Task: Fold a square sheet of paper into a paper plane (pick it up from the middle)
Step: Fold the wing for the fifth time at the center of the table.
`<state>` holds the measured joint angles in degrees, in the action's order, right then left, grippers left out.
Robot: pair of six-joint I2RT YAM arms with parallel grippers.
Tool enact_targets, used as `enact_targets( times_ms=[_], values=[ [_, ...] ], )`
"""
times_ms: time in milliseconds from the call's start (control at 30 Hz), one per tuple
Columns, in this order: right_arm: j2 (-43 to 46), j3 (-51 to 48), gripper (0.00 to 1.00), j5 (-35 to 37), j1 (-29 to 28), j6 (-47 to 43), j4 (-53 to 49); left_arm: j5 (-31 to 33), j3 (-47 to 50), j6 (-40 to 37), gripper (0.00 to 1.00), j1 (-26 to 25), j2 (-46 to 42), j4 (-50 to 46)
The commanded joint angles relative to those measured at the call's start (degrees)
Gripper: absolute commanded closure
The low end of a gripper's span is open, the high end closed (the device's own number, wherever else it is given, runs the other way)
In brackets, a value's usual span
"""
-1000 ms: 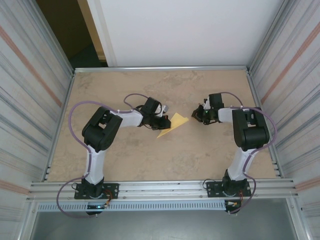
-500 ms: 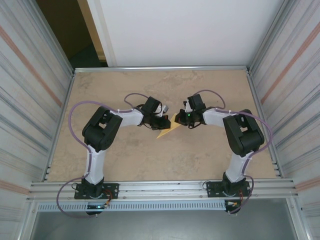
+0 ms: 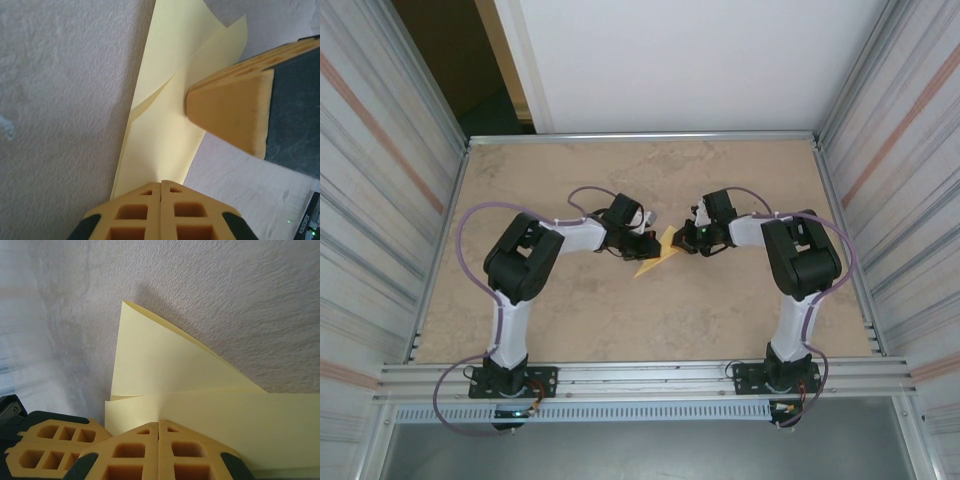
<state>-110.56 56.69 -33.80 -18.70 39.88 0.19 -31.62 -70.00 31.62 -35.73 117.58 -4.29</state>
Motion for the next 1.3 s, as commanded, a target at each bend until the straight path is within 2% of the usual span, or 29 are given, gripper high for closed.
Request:
enact_targets(
  times_ms=[0,200,567,733,933,1267],
  values=[
    [-5.04,0.84,0.99,6.46,0.94,-2.79,-6.43,-2.01,1.16,-1.45,0.94,-0.18,-3.21,-3.47],
    [-6.66,3.34,1.0,7.56,1.04,-4.52,-10.35,-4.84,-2.01,-1.85,0.94,-0.61,-2.73,0.29],
    [-7.59,3.86,1.0,7.43,0.92,-5.31,-12.03,-4.03,-7.38,-2.92,0.95,-0.66,4.49,-6.05],
    [-7.97,3.94,1.0,8.04,0.85,-5.93,-12.99,-1.55,-8.45,-4.07,0.96,-0.36,6.56,-10.47],
    [-8.78,4.64,1.0,10.23,1.45,-8.06,-16.05,-1.8,-3.3,-4.59,0.97,1.41,5.44,-10.93],
    [-10.43,6.49,1.0,14.18,1.95,-12.2,-20.93,-6.22,5.55,-10.6,0.97,4.5,-2.71,-16.38]
  ],
)
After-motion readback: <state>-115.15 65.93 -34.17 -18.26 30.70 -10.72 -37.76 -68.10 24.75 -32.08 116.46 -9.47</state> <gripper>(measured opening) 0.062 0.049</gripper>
